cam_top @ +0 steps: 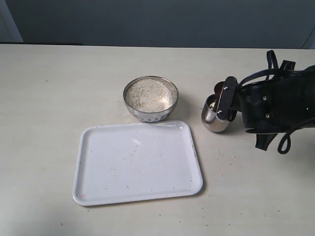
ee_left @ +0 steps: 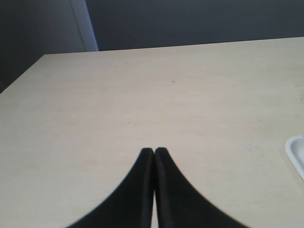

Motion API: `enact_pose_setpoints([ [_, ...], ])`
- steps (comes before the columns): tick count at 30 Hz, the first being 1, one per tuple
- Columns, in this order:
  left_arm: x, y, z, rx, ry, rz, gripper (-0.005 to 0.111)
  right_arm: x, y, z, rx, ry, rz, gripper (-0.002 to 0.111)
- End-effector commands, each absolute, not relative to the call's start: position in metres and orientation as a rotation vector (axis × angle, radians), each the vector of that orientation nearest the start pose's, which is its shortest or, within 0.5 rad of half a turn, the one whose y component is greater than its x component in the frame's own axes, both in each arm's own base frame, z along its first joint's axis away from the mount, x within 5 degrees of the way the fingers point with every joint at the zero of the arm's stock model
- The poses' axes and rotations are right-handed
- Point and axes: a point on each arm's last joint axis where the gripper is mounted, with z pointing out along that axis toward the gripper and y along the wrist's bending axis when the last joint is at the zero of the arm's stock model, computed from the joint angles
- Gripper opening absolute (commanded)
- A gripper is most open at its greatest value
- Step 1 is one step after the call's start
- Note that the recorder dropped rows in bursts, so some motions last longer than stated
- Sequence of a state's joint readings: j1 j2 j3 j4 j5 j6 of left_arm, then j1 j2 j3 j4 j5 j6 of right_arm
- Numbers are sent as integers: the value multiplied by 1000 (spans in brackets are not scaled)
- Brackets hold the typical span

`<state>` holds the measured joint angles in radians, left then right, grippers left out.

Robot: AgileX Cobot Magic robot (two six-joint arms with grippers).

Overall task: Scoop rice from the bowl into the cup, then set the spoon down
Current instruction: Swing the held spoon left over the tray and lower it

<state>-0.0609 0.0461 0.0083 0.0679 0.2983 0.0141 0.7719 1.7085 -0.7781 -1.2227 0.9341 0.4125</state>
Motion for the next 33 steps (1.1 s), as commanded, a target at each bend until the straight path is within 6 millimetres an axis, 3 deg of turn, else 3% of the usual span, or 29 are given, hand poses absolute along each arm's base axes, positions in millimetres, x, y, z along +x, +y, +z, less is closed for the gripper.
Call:
enact_pose_setpoints([
  [1, 58, -2, 184, 112, 1817, 28, 1, 246, 149, 174, -1500, 1988, -1179, -1],
  [11, 58, -2, 185, 112, 1815, 28, 1, 242, 147, 174, -1476, 2049, -1195, -1],
  [15, 58, -2, 185, 112, 1815, 28, 1, 231, 149, 181, -1550, 2128, -1094, -1],
  [19, 58, -2, 185, 112, 1815, 28, 1, 221, 159, 200, -1593, 2143, -926, -1],
  [26, 58, -2, 185, 112, 1815, 28, 1, 198, 199, 212, -1832, 2001, -585, -1],
  [33, 58, -2, 185, 112, 1815, 28, 1, 177, 245, 207, -2011, 1643, -344, -1],
])
